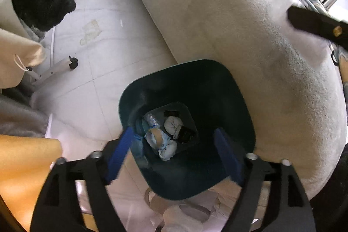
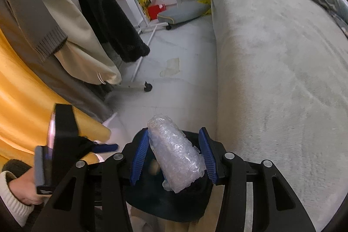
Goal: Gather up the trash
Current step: 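Carry the tape roll and bubble wrap over the green bin and open both tools, then move both tools back over the bed toward the last tape roll and black clip, then grasp the black clip with the right tool while the left tool grasps the tape roll, then carry the tape roll and black clip from the bed over the green bin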
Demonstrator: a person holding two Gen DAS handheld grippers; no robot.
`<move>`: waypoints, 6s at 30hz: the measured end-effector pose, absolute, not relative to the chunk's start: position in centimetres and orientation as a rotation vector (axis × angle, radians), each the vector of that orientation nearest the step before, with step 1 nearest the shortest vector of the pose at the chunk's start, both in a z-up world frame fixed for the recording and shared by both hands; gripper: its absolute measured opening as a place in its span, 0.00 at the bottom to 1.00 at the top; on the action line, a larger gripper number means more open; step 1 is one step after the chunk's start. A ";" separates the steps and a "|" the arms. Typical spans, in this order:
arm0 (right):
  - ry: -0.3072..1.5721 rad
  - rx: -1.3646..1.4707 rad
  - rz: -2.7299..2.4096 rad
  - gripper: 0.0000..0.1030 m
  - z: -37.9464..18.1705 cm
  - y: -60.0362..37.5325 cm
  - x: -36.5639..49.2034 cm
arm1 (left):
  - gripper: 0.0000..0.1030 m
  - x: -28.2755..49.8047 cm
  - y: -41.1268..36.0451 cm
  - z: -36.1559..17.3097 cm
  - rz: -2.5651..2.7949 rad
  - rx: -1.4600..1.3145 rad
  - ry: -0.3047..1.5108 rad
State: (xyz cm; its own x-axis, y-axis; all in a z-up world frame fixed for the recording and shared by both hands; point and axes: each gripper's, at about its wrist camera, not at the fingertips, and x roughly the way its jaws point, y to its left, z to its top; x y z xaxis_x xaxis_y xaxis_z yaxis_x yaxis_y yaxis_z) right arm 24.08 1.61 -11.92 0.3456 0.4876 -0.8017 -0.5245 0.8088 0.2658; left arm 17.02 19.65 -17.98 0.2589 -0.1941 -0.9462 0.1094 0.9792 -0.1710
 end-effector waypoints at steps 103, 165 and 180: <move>0.711 -0.029 0.030 0.82 -7.6 -28.8 22.6 | 0.79 23.2 -2.7 -1.6 -0.559 0.083 0.710; 0.783 0.216 0.137 0.19 -13.4 -37.4 25.0 | 0.54 31.6 -18.0 -11.7 -0.554 0.116 0.894; 0.763 0.233 0.155 0.19 -12.4 -37.4 24.7 | 0.48 31.4 -17.9 -11.0 -0.538 0.117 0.883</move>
State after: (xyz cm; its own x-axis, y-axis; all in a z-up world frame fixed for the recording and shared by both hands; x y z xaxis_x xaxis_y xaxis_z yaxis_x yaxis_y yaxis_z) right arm 24.67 -37.41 -12.41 0.7133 0.2222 -0.6647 -0.0542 0.9631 0.2637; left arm 31.38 -17.85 -10.97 0.5125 -0.3988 -0.7605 0.4927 0.8619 -0.1199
